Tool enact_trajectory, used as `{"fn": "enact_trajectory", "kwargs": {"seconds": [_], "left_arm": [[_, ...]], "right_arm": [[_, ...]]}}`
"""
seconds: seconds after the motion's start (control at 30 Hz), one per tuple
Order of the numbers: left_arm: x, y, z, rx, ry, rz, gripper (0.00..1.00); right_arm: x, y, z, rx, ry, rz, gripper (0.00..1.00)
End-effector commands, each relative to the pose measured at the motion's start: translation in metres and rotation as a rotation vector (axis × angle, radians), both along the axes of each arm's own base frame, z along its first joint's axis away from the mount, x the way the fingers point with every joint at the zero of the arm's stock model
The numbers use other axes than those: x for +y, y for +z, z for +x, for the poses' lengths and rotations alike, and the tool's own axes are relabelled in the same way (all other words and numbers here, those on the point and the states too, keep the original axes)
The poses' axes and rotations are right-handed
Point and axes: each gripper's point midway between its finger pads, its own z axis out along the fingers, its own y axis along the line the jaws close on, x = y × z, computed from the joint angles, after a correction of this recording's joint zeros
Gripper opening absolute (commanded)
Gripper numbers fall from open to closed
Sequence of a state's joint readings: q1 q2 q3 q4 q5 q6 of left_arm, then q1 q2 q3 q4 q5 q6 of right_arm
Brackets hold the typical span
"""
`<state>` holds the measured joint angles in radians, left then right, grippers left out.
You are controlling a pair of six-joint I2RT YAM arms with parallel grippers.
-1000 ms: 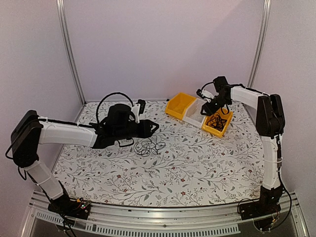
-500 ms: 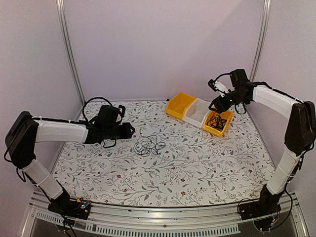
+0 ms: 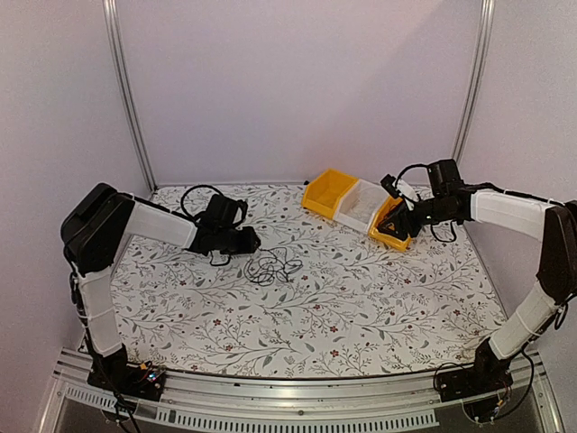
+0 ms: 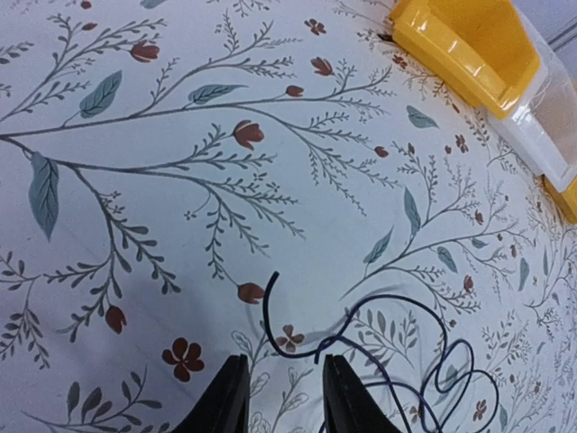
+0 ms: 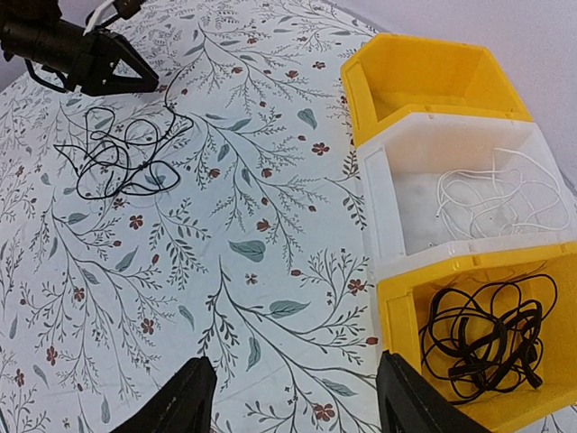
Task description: Untangle the cables
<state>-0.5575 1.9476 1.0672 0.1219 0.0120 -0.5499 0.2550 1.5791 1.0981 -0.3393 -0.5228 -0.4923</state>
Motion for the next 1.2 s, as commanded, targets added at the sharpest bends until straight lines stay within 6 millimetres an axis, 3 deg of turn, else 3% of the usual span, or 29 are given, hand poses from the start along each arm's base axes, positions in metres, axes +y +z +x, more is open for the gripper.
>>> {"fn": "enact_trajectory", "kwargs": {"seconds": [0.0, 0.2, 0.3, 0.4, 0.57, 0.73, 1.0, 1.17], "left_arm": [[-0.011, -0.001, 0.021, -0.029, -0.008, -0.033, 0.22], [-0.013, -0.006, 0.034, -0.054, 0.003, -0.03, 0.05], [-0.018, 0.005, 0.04, -0.089, -0.009, -0.04, 0.0], [-0.035, 0.048, 0.032, -0.174, -0.091, -0.135, 0.0], [-0.061, 0.158, -0.004, -0.417, -0.244, -0.215, 0.0], [-0.072, 0.24, -0.042, -0.566, -0.32, -0.242, 0.0], [-0.072, 0.316, -0.081, -0.713, -0.318, -0.281, 0.0], [-0.07, 0.347, -0.096, -0.764, -0.316, -0.291, 0.0]], "right_arm": [[0.008, 0.01, 0.002, -0.054, 0.048, 0.031, 0.65], [0.009, 0.008, 0.0, -0.053, 0.064, 0.029, 0.65], [0.009, 0.006, 0.001, -0.052, 0.067, 0.026, 0.64], [0.015, 0.02, -0.001, -0.059, 0.09, 0.068, 0.64], [0.031, 0.066, 0.013, -0.141, 0.053, 0.111, 0.69], [0.082, 0.091, 0.001, -0.166, 0.168, 0.096, 0.7], [0.177, 0.141, -0.037, -0.151, 0.404, 0.244, 0.73], [0.216, 0.151, -0.054, -0.131, 0.505, 0.318, 0.75]]}}
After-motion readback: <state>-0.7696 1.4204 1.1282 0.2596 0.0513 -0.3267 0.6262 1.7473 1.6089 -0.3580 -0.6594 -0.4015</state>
